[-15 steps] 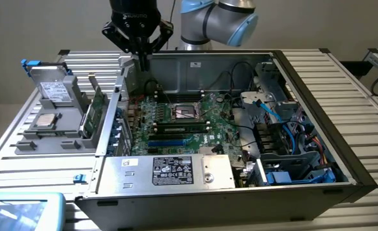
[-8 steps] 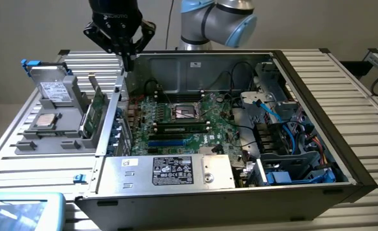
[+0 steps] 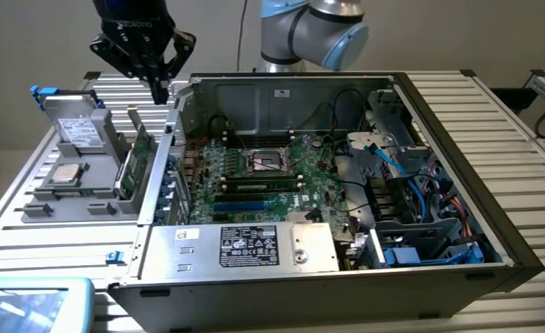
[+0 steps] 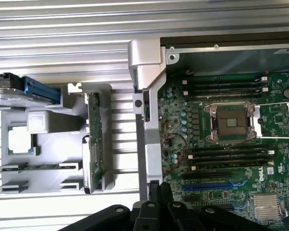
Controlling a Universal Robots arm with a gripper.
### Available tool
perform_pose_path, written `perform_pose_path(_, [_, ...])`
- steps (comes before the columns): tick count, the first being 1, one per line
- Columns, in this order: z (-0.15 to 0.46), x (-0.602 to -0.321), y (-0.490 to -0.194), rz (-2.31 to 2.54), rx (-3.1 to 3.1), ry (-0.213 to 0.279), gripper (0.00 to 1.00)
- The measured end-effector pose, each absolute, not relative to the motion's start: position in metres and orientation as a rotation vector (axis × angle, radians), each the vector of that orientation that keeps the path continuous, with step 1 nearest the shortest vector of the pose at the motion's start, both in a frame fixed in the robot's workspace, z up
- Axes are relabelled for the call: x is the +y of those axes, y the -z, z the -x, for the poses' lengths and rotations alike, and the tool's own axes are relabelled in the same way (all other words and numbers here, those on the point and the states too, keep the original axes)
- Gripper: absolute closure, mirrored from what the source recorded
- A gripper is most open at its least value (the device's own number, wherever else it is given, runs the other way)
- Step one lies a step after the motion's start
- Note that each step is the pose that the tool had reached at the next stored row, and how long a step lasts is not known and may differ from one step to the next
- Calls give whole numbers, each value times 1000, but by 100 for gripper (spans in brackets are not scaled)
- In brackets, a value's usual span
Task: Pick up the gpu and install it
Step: 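Reach for the gpu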
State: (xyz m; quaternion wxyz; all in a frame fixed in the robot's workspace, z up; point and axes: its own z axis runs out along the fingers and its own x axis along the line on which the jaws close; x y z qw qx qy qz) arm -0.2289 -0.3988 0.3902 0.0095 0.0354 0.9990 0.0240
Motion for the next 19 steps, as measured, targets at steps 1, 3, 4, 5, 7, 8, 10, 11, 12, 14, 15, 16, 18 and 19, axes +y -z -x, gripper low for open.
perform_pose_path(1, [233,-399,-390,-110,3120,-75,88])
perform_pose_path(3, [243,-399,-390,-111,3120,-75,88])
perform_pose_path(4, [247,-399,-390,-111,3120,-75,88])
perform_pose_path(5, [252,-399,-390,-111,3120,-75,88])
perform_pose_path(7, [261,-399,-389,-111,3120,-75,88])
perform_pose_path(8, [265,-399,-389,-111,3120,-75,88])
perform_pose_path(10, [274,-399,-389,-111,3120,-75,88])
perform_pose_path(11, [279,-399,-389,-110,3120,-76,88])
perform_pose_path(12, [283,-399,-389,-110,3120,-76,88])
perform_pose_path(14, [293,-399,-388,-111,3120,-76,88])
perform_pose_path(15, [297,-399,-388,-111,3120,-76,88])
perform_pose_path(16, [302,-399,-387,-111,3120,-76,88])
perform_pose_path(18, [310,-399,-387,-111,3120,-76,88])
perform_pose_path(19, [312,-399,-386,-111,3120,-76,88])
